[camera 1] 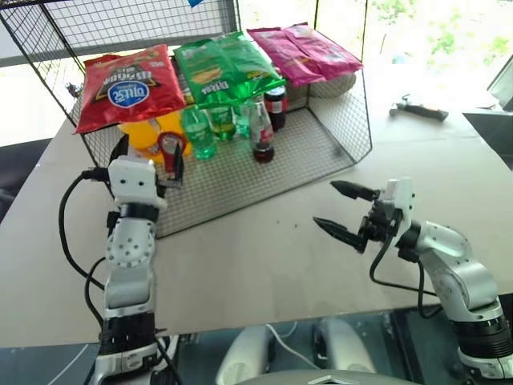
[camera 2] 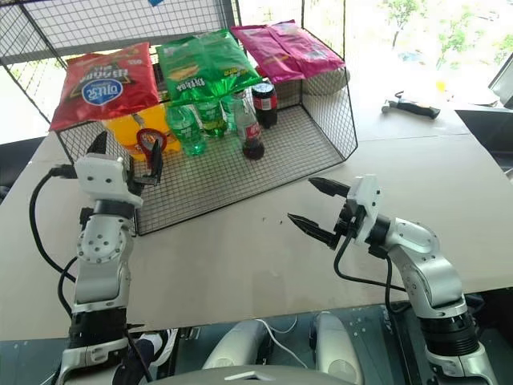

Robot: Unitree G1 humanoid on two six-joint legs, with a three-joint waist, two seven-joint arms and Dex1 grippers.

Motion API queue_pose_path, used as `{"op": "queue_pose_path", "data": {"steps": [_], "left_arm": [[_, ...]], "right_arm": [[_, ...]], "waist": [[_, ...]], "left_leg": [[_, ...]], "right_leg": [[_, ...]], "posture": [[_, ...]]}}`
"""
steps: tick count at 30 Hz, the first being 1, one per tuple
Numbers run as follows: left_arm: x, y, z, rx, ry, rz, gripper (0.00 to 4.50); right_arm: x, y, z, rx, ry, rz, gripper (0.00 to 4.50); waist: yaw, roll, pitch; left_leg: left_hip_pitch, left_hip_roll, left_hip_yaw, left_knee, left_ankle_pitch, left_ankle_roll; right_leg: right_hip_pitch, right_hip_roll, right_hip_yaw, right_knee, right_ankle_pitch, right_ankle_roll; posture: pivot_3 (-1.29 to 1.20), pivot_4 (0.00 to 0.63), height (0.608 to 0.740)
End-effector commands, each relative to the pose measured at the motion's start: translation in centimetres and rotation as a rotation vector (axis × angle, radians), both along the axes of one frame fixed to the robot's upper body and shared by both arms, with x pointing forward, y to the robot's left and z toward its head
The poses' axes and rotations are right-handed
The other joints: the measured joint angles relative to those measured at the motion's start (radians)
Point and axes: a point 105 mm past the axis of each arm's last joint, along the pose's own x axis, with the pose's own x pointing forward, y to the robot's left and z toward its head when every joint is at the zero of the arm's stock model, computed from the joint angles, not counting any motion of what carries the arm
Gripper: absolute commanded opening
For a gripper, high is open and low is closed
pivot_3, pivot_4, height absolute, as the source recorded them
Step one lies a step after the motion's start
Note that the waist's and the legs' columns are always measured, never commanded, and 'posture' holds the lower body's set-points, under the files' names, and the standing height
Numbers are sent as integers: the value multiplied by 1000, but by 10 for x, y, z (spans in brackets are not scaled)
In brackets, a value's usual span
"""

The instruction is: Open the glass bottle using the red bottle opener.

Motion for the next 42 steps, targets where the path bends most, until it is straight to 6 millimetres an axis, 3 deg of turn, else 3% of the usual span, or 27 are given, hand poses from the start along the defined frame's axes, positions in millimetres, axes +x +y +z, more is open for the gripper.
{"op": "queue_pose_path", "data": {"steps": [1,7,8,11,17,18,26,34,42], "left_arm": [[4,9,7,3,-20,21,4367],[13,-2,2,-11,8,-53,4367],[14,-5,2,-19,8,-71,4139],[16,-12,0,-33,16,-106,3245],[16,-12,0,-32,17,-109,224],[16,-12,-1,-33,18,-109,69],[10,-18,7,-65,-25,-147,69],[2,-48,13,-136,-61,-280,69],[-17,-67,11,-362,-13,-463,69]], "right_arm": [[0,0,10,10,-52,-5,4500],[0,-1,10,10,-54,-11,4500],[1,-1,10,10,-54,-12,4500],[1,-2,9,10,-56,-15,4500],[1,-2,7,9,-55,-15,4500],[1,-1,7,10,-55,-16,4500],[2,-1,7,12,-55,-17,4500],[4,-1,6,14,-54,-18,4500],[6,-3,7,12,-53,-18,4500]], "waist": [[1,0,0],[1,-1,-1],[1,-1,-1],[1,-1,-1],[1,-1,-1],[1,-1,-1],[1,-1,-1],[1,-1,-1],[0,-1,-1]], "left_leg": [[0,0,0,0,0,0],[-1,0,0,0,0,0],[-1,0,0,0,0,0],[-1,0,0,0,0,0],[-1,0,0,0,0,0],[-1,0,0,0,0,0],[-1,0,0,0,0,0],[-1,0,0,0,0,0],[-1,0,0,1,0,0]], "right_leg": [[0,0,0,0,0,0],[0,0,0,0,0,0],[0,0,0,0,0,0],[-1,0,0,0,0,0],[-1,0,0,0,0,0],[-1,0,0,0,0,0],[-1,-1,0,0,0,0],[-1,-1,0,0,0,0],[-1,-1,1,0,0,0]], "posture": [[0,150,735],[0,150,735],[0,150,735],[0,150,735],[0,150,735],[0,150,735],[0,150,735],[0,150,735],[0,150,735]]}}
